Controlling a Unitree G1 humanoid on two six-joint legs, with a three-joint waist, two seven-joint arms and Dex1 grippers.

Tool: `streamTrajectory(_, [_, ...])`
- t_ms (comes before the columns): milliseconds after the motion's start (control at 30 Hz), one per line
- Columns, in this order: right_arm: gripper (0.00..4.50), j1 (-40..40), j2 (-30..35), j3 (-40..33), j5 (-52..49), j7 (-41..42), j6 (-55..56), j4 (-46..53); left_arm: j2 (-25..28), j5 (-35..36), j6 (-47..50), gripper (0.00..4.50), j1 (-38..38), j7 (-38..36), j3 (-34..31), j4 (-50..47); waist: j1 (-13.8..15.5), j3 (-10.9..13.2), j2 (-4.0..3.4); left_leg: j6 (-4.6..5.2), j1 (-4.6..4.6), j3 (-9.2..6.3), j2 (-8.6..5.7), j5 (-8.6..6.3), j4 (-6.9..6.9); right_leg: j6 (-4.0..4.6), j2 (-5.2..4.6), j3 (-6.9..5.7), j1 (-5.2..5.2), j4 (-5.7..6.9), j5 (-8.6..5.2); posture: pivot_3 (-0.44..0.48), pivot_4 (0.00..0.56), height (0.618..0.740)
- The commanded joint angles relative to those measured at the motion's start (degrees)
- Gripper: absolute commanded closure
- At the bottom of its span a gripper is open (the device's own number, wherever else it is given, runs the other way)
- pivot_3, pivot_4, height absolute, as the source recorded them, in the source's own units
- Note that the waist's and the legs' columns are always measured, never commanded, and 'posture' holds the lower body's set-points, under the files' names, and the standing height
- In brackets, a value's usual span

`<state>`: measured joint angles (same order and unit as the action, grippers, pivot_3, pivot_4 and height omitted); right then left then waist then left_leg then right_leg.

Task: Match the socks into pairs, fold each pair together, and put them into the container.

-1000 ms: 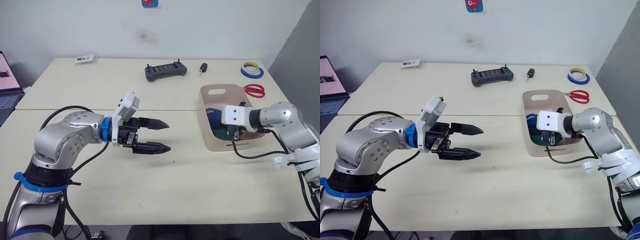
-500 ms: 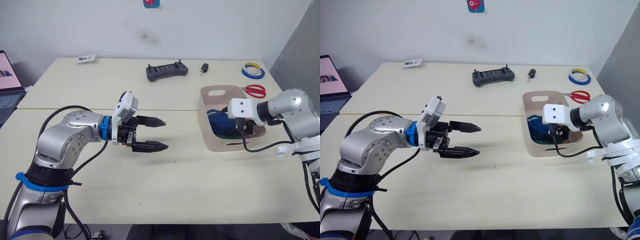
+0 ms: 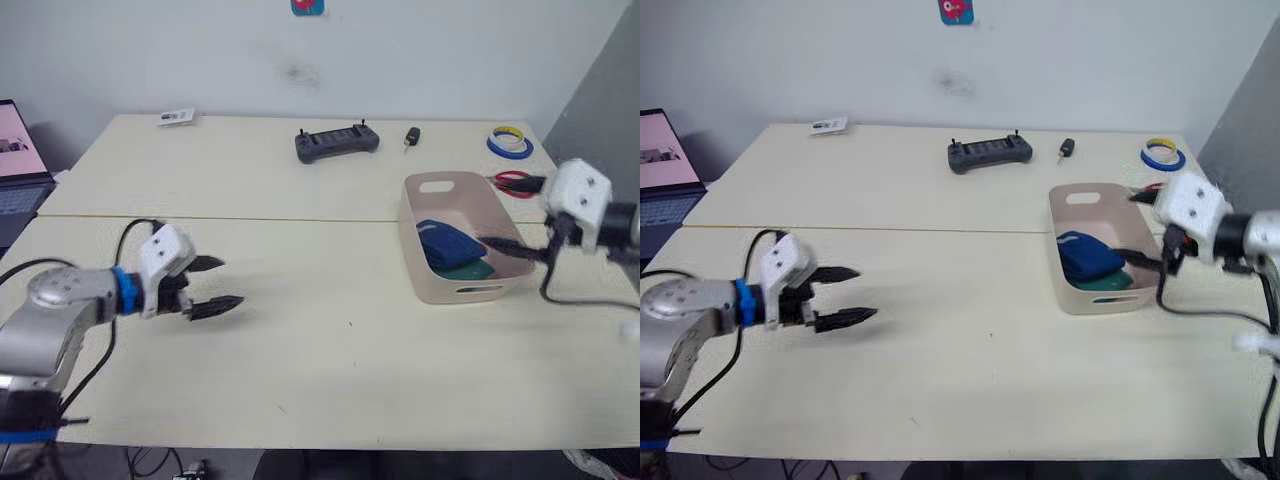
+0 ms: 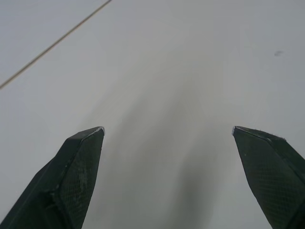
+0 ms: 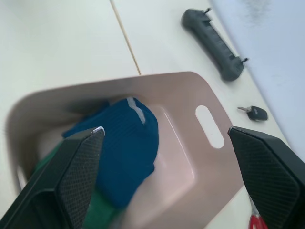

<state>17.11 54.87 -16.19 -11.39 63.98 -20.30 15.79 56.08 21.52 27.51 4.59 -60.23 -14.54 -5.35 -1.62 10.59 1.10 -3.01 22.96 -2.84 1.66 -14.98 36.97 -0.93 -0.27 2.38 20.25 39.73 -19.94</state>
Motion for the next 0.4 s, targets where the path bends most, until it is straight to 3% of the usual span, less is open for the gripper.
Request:
streamTrajectory(33, [0.04, -8.8, -3.2, -11.3, -4.8, -2.3, -0.3, 9.0, 0.2, -2.2, -3.3, 0.00, -6.4, 2.9, -7.6, 0.5, 0.0, 0.0, 0.00, 0.00, -0.02, 0.01, 0.01, 0.00, 0.02, 0.00, 0.00, 0.02, 0.00, 0.05, 0.00, 0.000, 0.150, 0.740])
streamTrajectory(233, [0.04, -26.7, -10.1, -21.7, -7.8, -4.7, -0.1, 14.1, -2.2, -2.2, -4.6, 0.00, -14.0, 5.5, -13.4, 2.2, 0.0, -0.1, 0.07, -0.01, -0.24, 0.00, 0.00, 0.00, 0.00, -0.01, 0.00, -0.03, -0.20, 0.17, 0.00, 0.000, 0.150, 0.740])
streamTrajectory(400, [0.04, -31.3, -12.0, -21.4, -7.7, -7.8, 0.9, 13.5, -4.1, -2.1, -6.1, 0.00, -13.8, 6.4, -13.8, 5.9, -0.1, -0.1, 0.06, -0.01, -0.25, 0.03, 0.00, 0.00, -0.02, -0.02, 0.02, 0.01, -0.16, 0.19, 0.00, 0.000, 0.150, 0.740])
